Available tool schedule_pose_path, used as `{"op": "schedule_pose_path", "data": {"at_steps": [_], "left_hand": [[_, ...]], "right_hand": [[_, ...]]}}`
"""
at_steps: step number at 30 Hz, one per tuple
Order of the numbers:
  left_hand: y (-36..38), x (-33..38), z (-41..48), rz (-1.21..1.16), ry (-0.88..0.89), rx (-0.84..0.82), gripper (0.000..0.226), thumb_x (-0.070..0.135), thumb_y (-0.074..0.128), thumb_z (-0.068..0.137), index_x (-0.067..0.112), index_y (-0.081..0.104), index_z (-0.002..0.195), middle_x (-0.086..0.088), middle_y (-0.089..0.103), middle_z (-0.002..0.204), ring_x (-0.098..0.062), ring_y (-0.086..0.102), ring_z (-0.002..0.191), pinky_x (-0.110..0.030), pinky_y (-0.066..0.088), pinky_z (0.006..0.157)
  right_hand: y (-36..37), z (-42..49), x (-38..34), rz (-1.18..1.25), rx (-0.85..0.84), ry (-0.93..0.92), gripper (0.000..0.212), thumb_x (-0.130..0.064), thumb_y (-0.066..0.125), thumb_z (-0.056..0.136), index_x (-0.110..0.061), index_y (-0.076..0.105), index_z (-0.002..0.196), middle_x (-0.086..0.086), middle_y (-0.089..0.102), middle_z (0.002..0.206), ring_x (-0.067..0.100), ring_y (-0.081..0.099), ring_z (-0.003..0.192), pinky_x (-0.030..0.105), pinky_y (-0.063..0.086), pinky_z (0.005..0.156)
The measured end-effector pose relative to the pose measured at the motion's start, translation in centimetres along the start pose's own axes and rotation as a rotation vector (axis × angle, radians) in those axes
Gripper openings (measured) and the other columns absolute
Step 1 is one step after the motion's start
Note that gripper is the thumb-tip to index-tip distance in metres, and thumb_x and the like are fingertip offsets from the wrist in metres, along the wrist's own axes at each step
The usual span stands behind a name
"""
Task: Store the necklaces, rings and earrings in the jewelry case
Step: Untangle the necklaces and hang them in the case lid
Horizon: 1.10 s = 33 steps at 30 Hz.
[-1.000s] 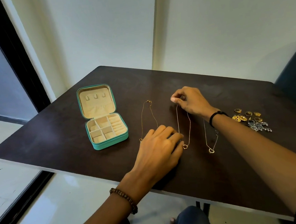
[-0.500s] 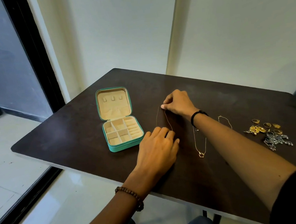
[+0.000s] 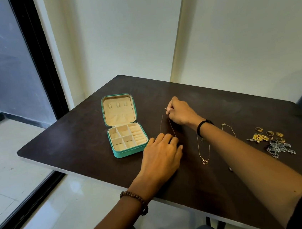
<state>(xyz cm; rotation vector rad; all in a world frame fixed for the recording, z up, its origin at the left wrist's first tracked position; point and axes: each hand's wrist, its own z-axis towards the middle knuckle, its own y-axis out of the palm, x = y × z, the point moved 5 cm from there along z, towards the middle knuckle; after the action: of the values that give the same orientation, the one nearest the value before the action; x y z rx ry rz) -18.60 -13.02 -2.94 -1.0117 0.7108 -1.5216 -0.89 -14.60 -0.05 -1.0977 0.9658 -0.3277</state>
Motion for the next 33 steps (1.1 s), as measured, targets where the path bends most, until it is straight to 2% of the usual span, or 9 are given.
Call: {"op": "schedule_pose_path", "data": {"at_steps": [4, 6, 10, 12, 15, 18, 23, 28, 33], "left_hand": [[-0.1, 0.0, 0.1, -0.021, -0.003, 0.006, 0.039, 0.042, 0.035, 0.104, 0.023, 0.055, 0.131, 0.005, 0.057, 0.123, -0.01, 0.051, 0.108, -0.027, 0.039, 0.085], [-0.4, 0.1, 0.1, -0.039, -0.002, 0.042, 0.035, 0.039, 0.038, 0.104, 0.021, 0.058, 0.127, 0.005, 0.058, 0.12, -0.01, 0.051, 0.104, -0.026, 0.041, 0.082], [-1.8, 0.1, 0.0, -0.174, -0.062, 0.16, 0.018, 0.027, 0.046, 0.102, 0.015, 0.058, 0.109, 0.001, 0.054, 0.107, -0.01, 0.046, 0.092, -0.025, 0.046, 0.075], [-2.7, 0.1, 0.1, -0.268, -0.127, 0.241, 0.01, 0.021, 0.051, 0.099, 0.015, 0.053, 0.108, 0.001, 0.05, 0.106, -0.009, 0.045, 0.091, -0.029, 0.048, 0.076], [-3.9, 0.4, 0.8, -0.455, -0.24, 0.313, 0.032, 0.02, 0.053, 0.099, 0.013, 0.045, 0.129, -0.003, 0.049, 0.126, -0.007, 0.047, 0.108, -0.022, 0.045, 0.086], [-4.9, 0.6, 1.7, -0.722, -0.394, 0.271, 0.047, 0.026, 0.05, 0.101, 0.016, 0.033, 0.144, -0.001, 0.045, 0.144, -0.012, 0.043, 0.131, -0.023, 0.037, 0.102], [-5.1, 0.7, 1.7, -1.015, -0.505, 0.187, 0.034, 0.037, 0.051, 0.1, 0.022, 0.047, 0.13, 0.008, 0.067, 0.101, -0.006, 0.063, 0.099, -0.016, 0.045, 0.076], [-4.6, 0.7, 1.2, -1.242, -0.539, 0.19, 0.019, 0.029, 0.058, 0.097, 0.016, 0.065, 0.11, -0.001, 0.073, 0.083, -0.011, 0.071, 0.085, -0.031, 0.056, 0.087], [-6.2, 1.0, 1.0, -1.313, -0.484, 0.248, 0.019, 0.027, 0.058, 0.097, 0.013, 0.068, 0.104, -0.003, 0.069, 0.078, -0.01, 0.067, 0.074, -0.023, 0.057, 0.076]], "right_hand": [[-1.7, -1.5, -0.2, 0.263, 0.033, 0.033, 0.006, -0.01, 0.06, 0.098, -0.015, 0.061, 0.1, 0.001, 0.072, 0.098, 0.014, 0.067, 0.097, 0.022, 0.052, 0.078], [-2.5, -2.1, -0.5, 0.372, 0.003, 0.041, 0.008, -0.009, 0.062, 0.097, -0.014, 0.064, 0.103, 0.004, 0.074, 0.096, 0.015, 0.071, 0.097, 0.027, 0.057, 0.085], [-4.7, -4.0, -2.3, 0.521, -0.014, 0.02, 0.009, -0.008, 0.061, 0.097, -0.009, 0.068, 0.102, 0.009, 0.074, 0.096, 0.019, 0.074, 0.092, 0.017, 0.054, 0.066], [-5.8, -5.1, -3.4, 0.58, -0.016, 0.005, 0.012, -0.01, 0.06, 0.098, -0.005, 0.07, 0.103, 0.008, 0.073, 0.091, 0.017, 0.072, 0.084, 0.023, 0.06, 0.071], [-7.4, -6.4, -5.0, 0.669, -0.034, -0.031, 0.019, -0.012, 0.062, 0.097, 0.003, 0.071, 0.103, 0.008, 0.068, 0.081, 0.015, 0.066, 0.07, 0.033, 0.06, 0.077], [-9.2, -7.5, -6.4, 0.706, -0.027, -0.064, 0.019, -0.013, 0.063, 0.096, 0.004, 0.072, 0.099, 0.006, 0.065, 0.077, 0.011, 0.059, 0.063, 0.028, 0.058, 0.068], [-11.7, -8.8, -8.3, 0.71, 0.006, -0.102, 0.021, -0.011, 0.059, 0.095, 0.003, 0.074, 0.099, 0.005, 0.067, 0.077, 0.008, 0.047, 0.058, 0.018, 0.039, 0.054], [-13.1, -9.7, -9.2, 0.761, 0.006, -0.113, 0.021, -0.008, 0.054, 0.093, -0.002, 0.074, 0.093, 0.007, 0.069, 0.079, 0.009, 0.046, 0.058, 0.017, 0.037, 0.052], [-14.1, -10.2, -9.3, 0.759, 0.027, -0.118, 0.021, -0.01, 0.055, 0.093, -0.002, 0.074, 0.096, 0.006, 0.07, 0.083, 0.01, 0.048, 0.061, 0.018, 0.039, 0.055]]}}
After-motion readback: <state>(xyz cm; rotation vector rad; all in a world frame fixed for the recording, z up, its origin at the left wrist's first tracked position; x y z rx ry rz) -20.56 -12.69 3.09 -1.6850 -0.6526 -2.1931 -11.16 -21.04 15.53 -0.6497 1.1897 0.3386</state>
